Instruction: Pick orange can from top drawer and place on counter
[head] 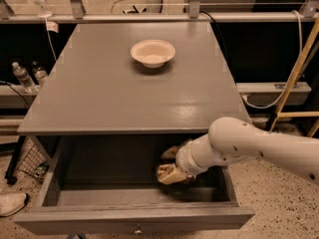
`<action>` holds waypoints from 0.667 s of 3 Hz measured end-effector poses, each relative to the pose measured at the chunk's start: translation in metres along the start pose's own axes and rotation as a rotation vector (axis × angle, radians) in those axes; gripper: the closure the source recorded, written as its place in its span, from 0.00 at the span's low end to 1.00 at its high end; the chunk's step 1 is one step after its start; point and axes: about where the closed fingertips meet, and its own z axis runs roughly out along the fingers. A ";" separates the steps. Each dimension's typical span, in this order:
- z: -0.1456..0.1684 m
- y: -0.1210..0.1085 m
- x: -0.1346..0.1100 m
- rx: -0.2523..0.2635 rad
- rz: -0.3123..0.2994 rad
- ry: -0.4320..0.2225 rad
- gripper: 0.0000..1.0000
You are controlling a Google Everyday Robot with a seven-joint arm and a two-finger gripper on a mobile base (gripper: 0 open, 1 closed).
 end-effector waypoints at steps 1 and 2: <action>-0.018 -0.001 -0.011 0.010 -0.029 -0.011 1.00; -0.038 -0.001 -0.020 0.029 -0.053 -0.016 1.00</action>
Offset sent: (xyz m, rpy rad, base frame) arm -0.0096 -0.0180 0.0683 0.0043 -0.0972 0.0263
